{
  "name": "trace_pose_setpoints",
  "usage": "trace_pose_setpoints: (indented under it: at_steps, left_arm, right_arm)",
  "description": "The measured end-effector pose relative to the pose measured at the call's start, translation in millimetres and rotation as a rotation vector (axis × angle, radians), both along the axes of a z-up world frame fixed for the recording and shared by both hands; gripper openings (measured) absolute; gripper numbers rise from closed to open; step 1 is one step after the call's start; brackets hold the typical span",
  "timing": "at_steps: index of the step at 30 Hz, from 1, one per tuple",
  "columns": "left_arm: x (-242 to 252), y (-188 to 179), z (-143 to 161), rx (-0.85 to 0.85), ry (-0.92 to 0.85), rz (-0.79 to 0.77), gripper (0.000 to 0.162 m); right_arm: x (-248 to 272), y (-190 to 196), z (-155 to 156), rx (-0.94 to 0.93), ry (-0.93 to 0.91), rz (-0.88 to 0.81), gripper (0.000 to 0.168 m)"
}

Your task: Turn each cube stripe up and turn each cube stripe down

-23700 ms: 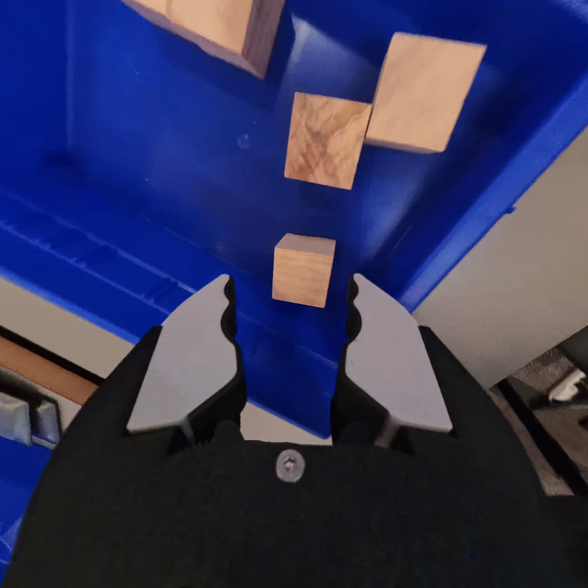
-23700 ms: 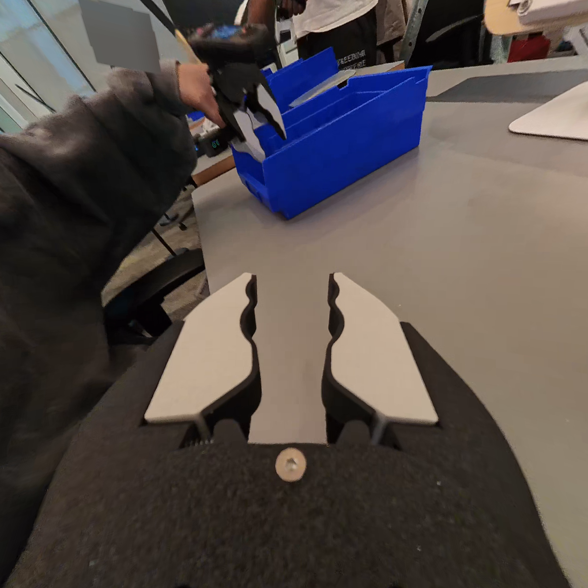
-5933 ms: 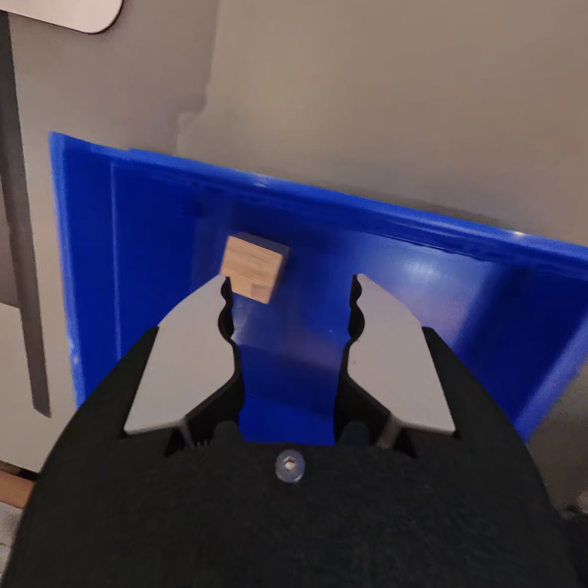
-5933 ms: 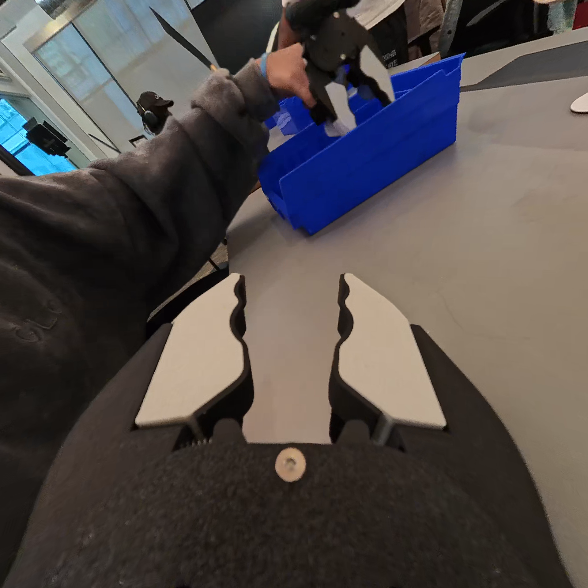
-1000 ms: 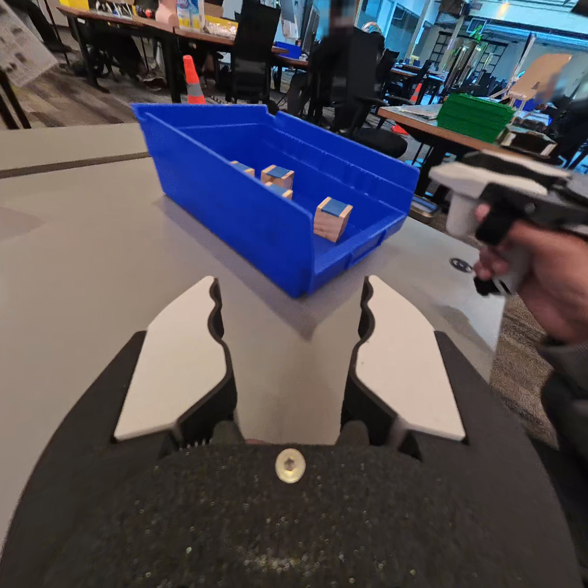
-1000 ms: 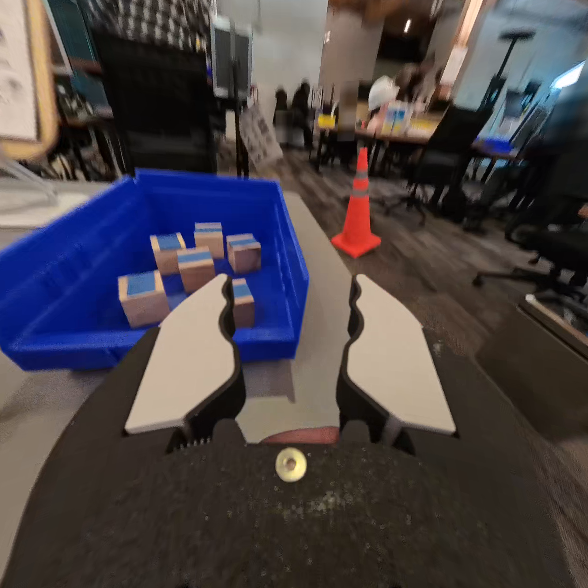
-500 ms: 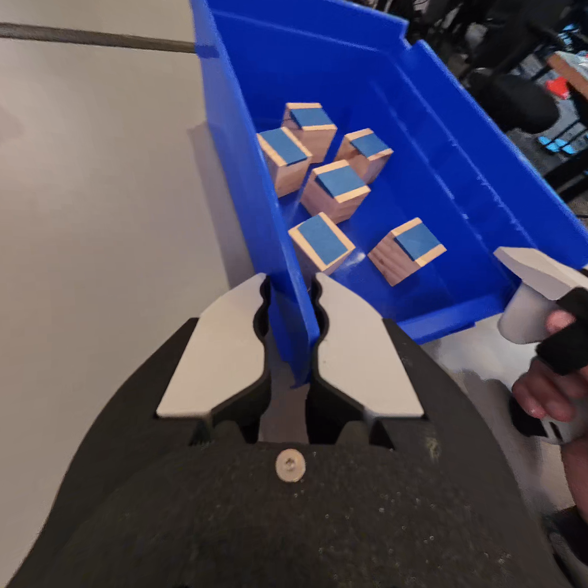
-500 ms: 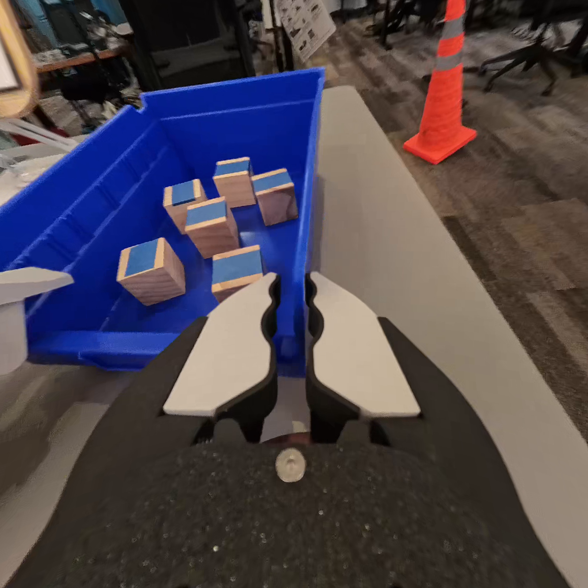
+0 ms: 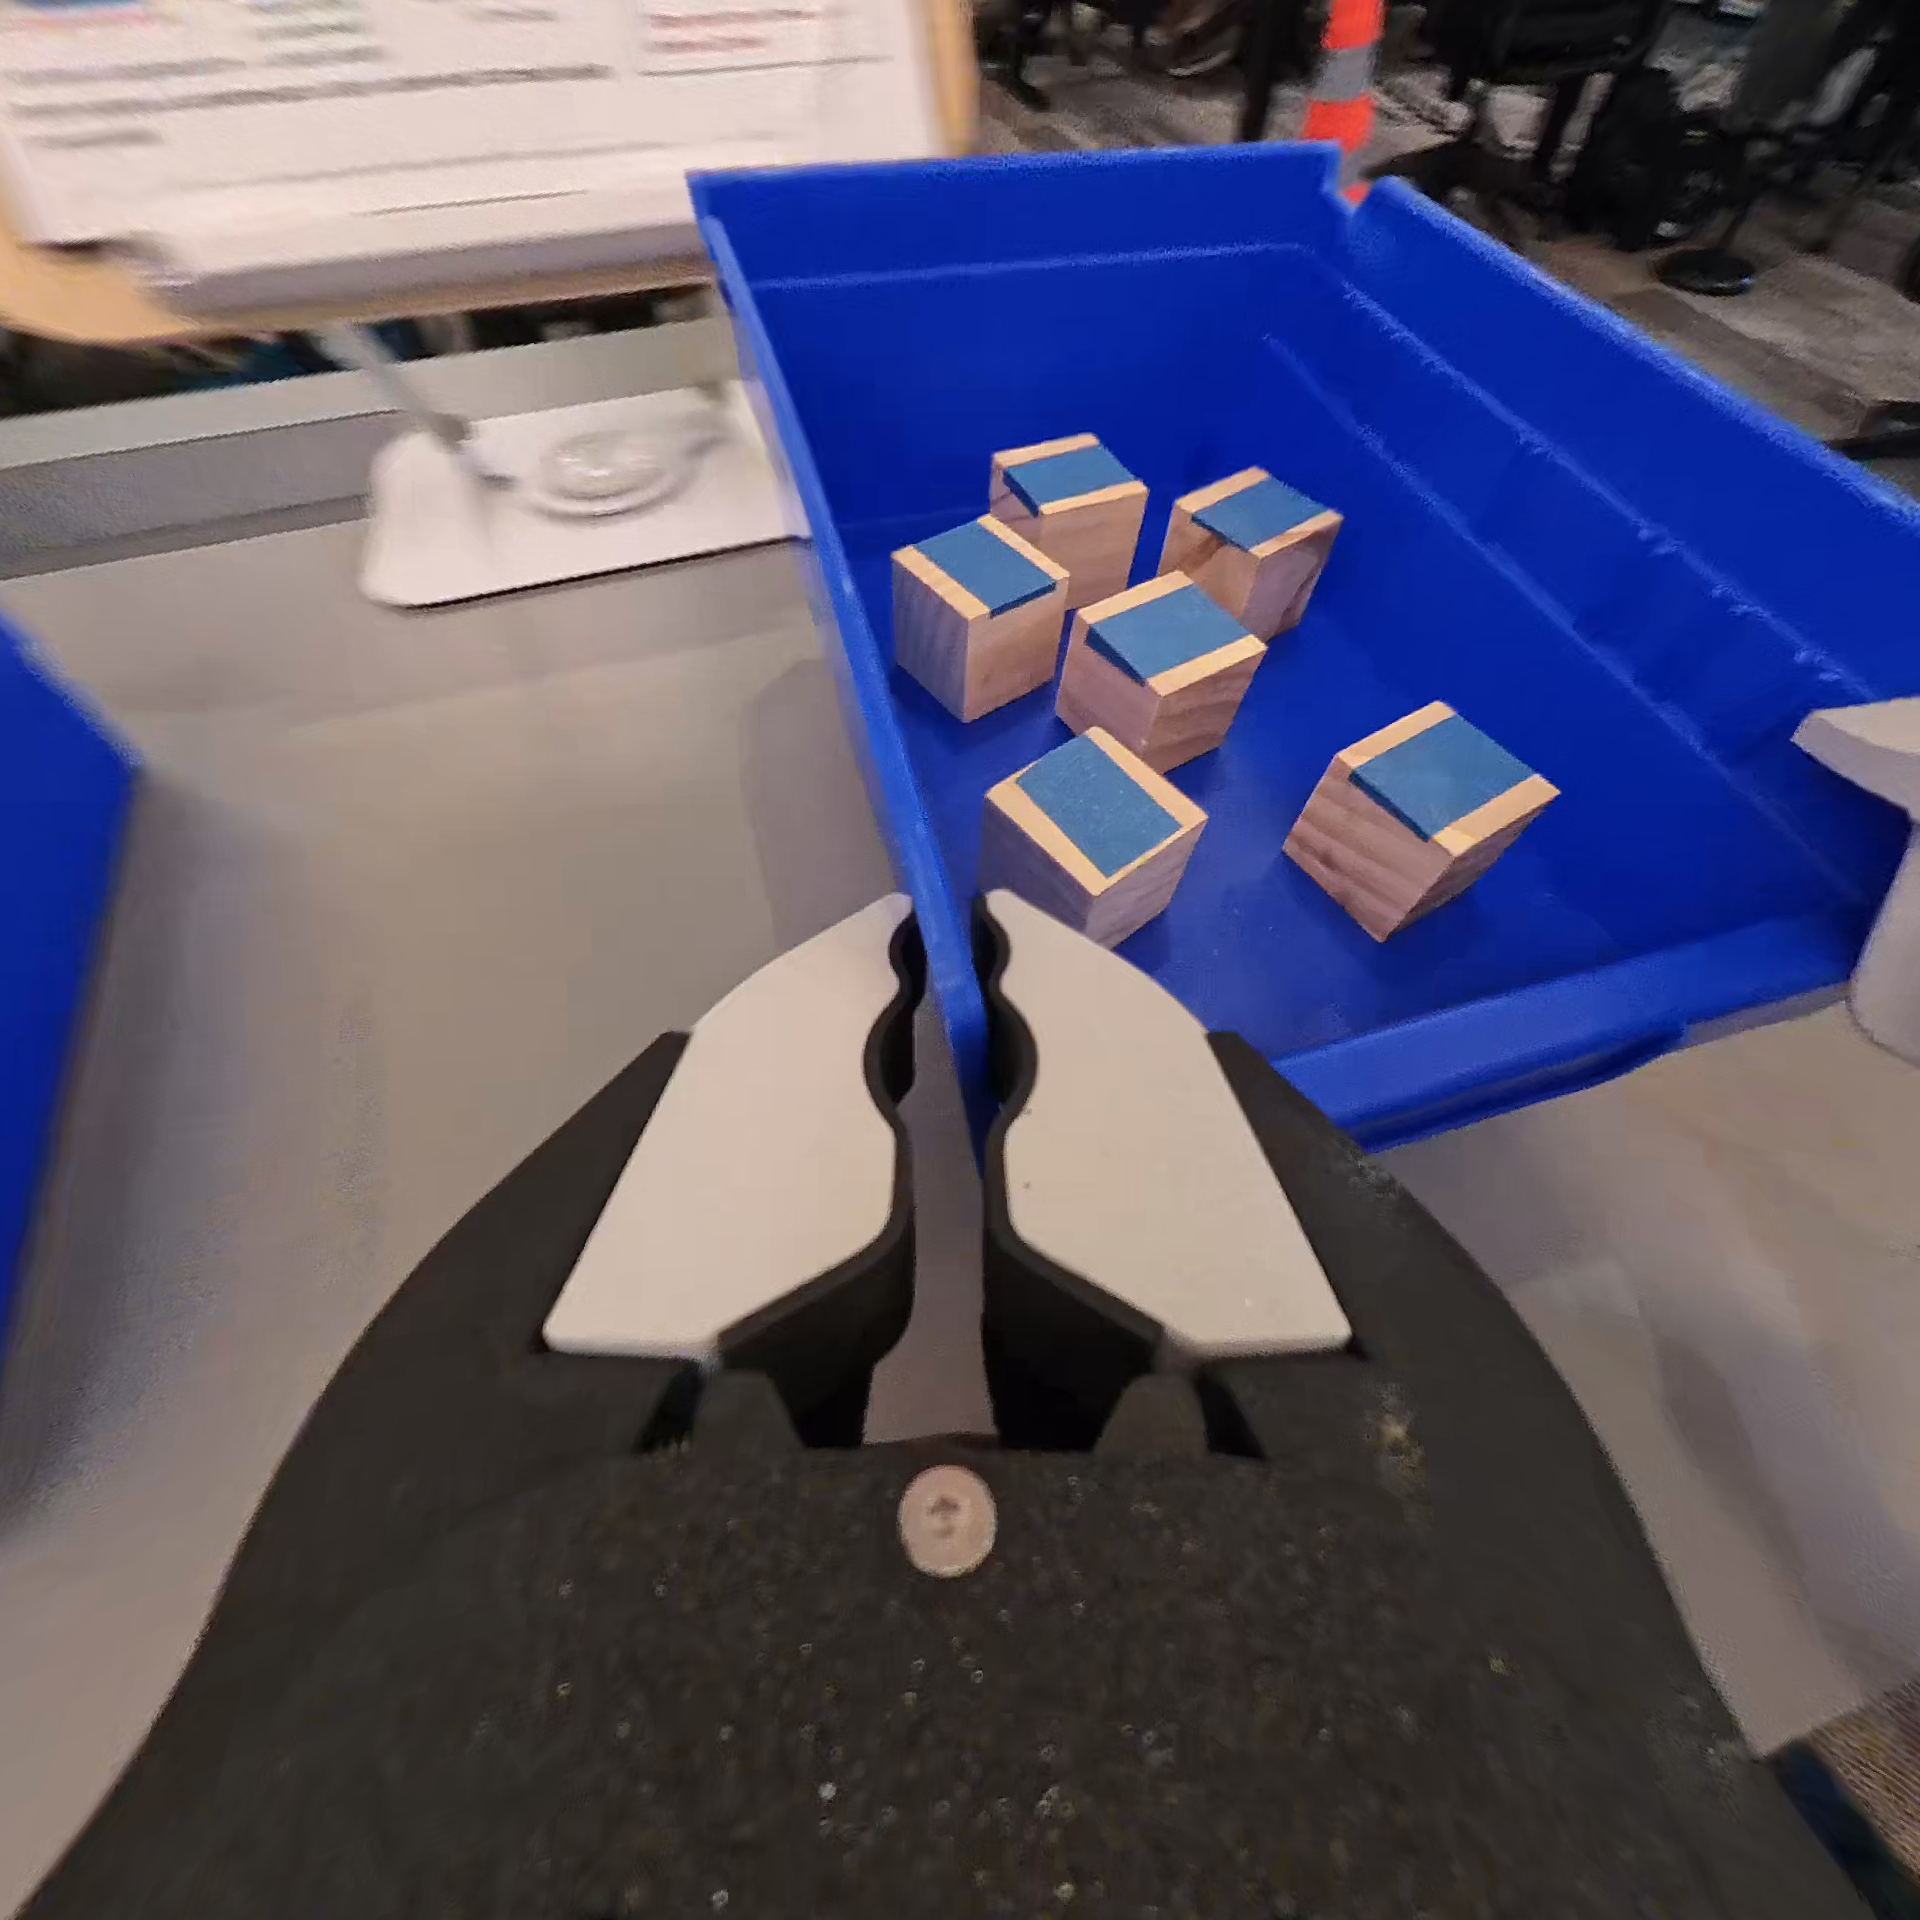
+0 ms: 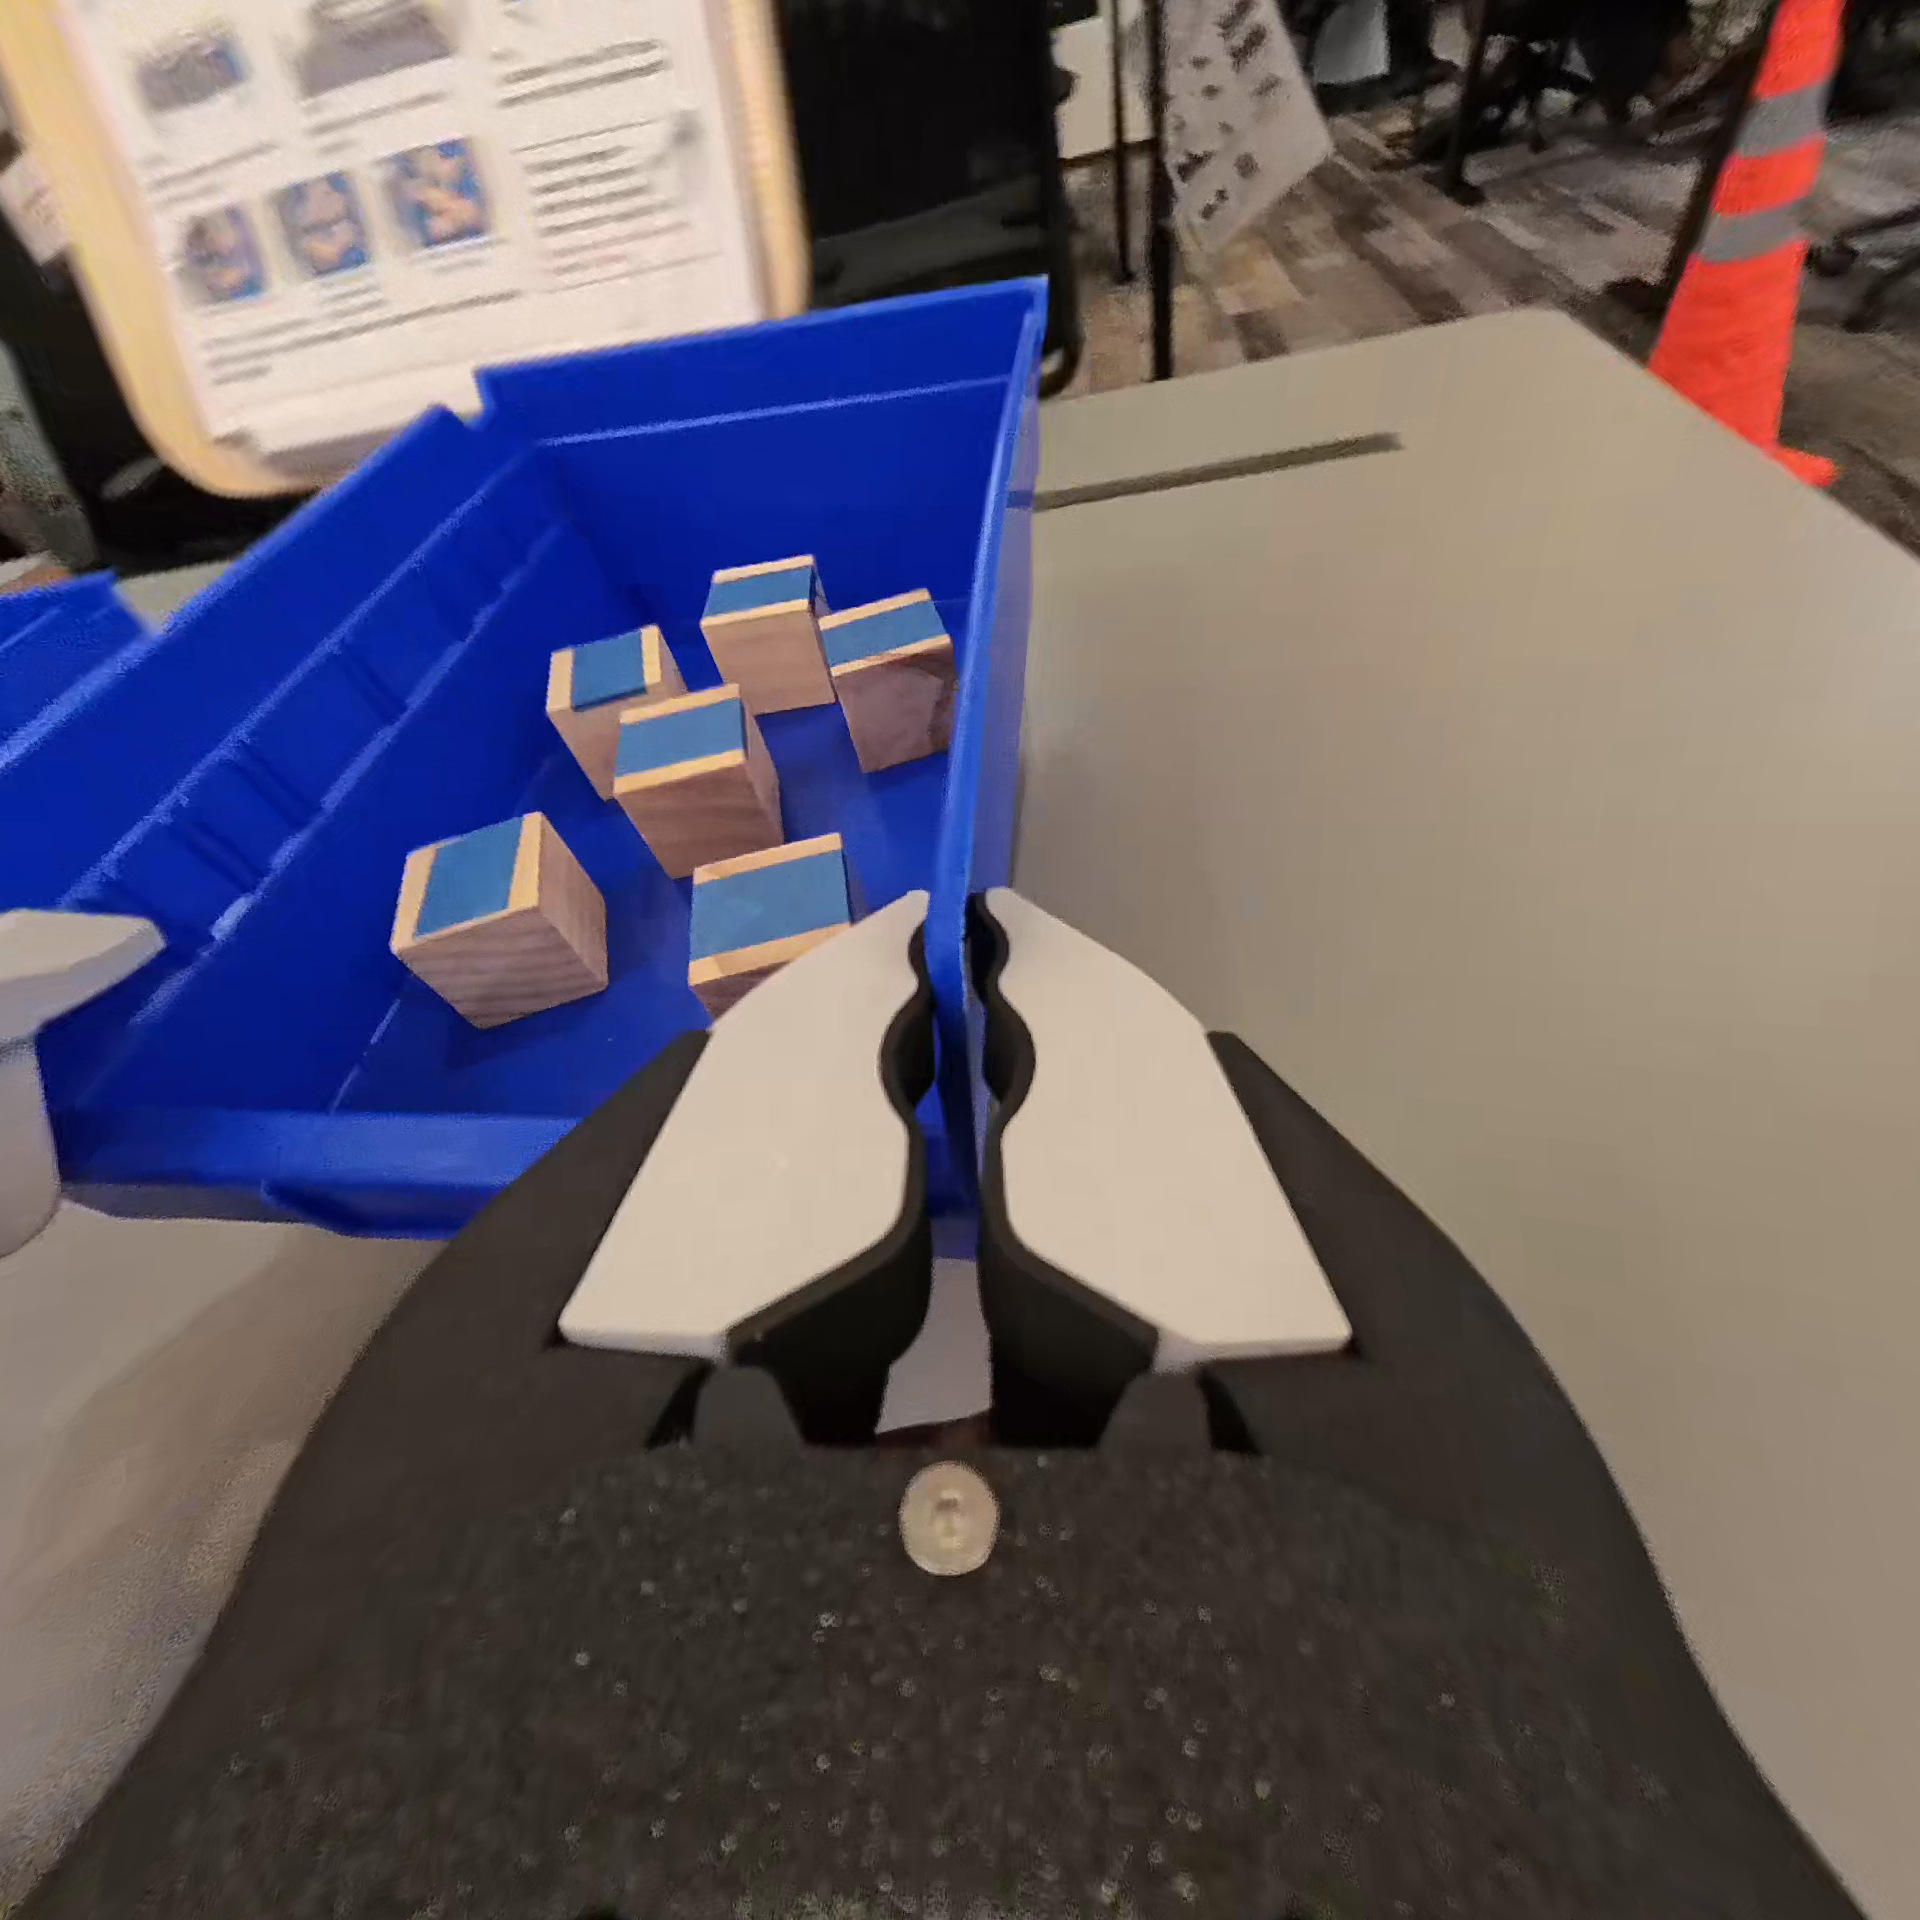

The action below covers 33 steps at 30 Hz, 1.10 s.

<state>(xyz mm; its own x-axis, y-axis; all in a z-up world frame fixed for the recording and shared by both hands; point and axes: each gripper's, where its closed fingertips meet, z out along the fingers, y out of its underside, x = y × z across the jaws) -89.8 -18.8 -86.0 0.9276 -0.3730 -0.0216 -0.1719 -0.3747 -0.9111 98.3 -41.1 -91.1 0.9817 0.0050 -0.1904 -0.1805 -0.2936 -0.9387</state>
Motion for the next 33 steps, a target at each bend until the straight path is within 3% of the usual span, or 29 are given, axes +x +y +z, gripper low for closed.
trace_pose_setpoints:
  at_steps: [6, 10, 14, 16, 20, 23, 26, 28, 33]
  left_arm:
    - [-109.3, -9.2, -13.2, -0.029, -0.027, 0.158, 0.006]
    - [-132.1, -11.0, -35.3, -0.053, -0.042, 0.175, 0.005]
    - [-130.5, -11.6, -38.2, -0.026, -0.067, 0.15, 0.008]
    - [-122.0, -17.5, -37.0, -0.034, -0.101, 0.065, 0.025]
    - [-138.1, -51.7, -16.6, 0.008, -0.176, -0.051, 0.051]
    - [-200.3, -70.6, 15.5, 0.184, -0.144, 0.021, 0.064]
    - [-289.3, -79.1, 39.0, 0.352, -0.006, 0.171, 0.06]
    - [-346.1, -71.9, 28.8, 0.309, 0.081, 0.266, 0.055]
    - [-414.6, -28.9, -12.0, 0.074, -0.037, 0.325, 0.054]
  right_arm:
    - [-109.8, 13.9, -13.2, -0.029, -0.098, 0.165, 0.004]
    - [-133.3, 15.9, -25.4, -0.047, -0.132, 0.201, 0.004]
    - [-132.8, 16.8, -29.2, -0.04, -0.13, 0.21, 0.005]
    - [-132.1, 15.6, -30.8, -0.024, -0.099, 0.244, 0.006]
    - [-125.9, -12.2, -17.1, 0.083, -0.138, 0.289, 0.038]
    - [-131.2, -38.0, 0.1, 0.232, -0.232, 0.344, 0.047]
    - [-141.1, -54.1, 4.6, 0.304, -0.305, 0.365, 0.054]
    - [-148.5, -57.4, 3.5, 0.304, -0.319, 0.385, 0.054]
    - [-164.1, -58.9, -3.5, 0.266, -0.324, 0.425, 0.054]
